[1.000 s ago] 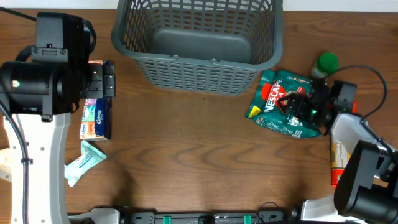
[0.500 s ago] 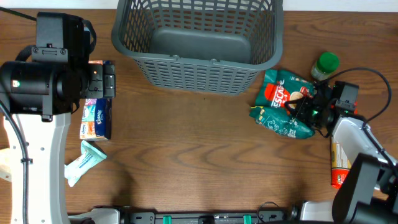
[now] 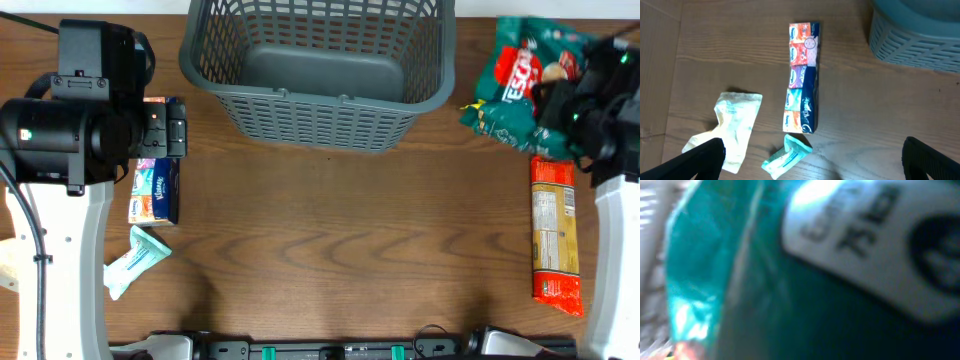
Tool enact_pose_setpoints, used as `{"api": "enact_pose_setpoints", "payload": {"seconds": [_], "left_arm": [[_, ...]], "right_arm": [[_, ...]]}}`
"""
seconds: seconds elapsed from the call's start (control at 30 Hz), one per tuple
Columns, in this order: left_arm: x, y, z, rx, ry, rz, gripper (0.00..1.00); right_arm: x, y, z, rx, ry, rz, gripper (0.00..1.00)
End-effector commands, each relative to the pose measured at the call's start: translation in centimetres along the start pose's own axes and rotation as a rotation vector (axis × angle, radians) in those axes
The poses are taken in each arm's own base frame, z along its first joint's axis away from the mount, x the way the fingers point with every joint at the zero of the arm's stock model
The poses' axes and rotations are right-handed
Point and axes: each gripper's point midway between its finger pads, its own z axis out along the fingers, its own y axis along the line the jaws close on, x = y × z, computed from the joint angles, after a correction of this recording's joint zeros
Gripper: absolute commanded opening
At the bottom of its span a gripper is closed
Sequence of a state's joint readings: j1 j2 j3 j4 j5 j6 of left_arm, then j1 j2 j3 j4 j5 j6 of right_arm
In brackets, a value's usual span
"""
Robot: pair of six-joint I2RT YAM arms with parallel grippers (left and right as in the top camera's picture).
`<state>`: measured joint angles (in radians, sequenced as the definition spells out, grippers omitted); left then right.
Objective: Pack container
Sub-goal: 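Carry the pouch with the right gripper and drop it into the basket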
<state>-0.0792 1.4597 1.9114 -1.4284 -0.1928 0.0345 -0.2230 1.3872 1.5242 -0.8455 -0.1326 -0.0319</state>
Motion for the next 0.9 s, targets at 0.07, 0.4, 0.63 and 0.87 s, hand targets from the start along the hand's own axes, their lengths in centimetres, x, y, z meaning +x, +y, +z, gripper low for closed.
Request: {"api": "enact_pose_setpoints", "payload": {"seconds": [0.07,0.4,0.63,0.87], "left_arm": [[-0.1,0.0,0.1,0.004,0.003,0.001,0.99],[0.0,-0.6,0.1,0.041,0.004,0.001,0.99],[-0.1,-0.7,0.1,0.049,0.004,0.001,0.99],[0.0,-0.8,0.1,0.051,0.006,-0.007,0.99]], "right_arm": [[-8.1,6.2,-6.8,-0.043,-0.284,-0.470,0.01],[-12.2,17.4,-6.4,-0.157,-0.567,-0.934,0.01],[-5.6,23.8,4.8,-0.434,-0.357,-1.027,0.01],[4.6,27.0,14.6,-0.602,-0.041,-1.051,0.01]]}}
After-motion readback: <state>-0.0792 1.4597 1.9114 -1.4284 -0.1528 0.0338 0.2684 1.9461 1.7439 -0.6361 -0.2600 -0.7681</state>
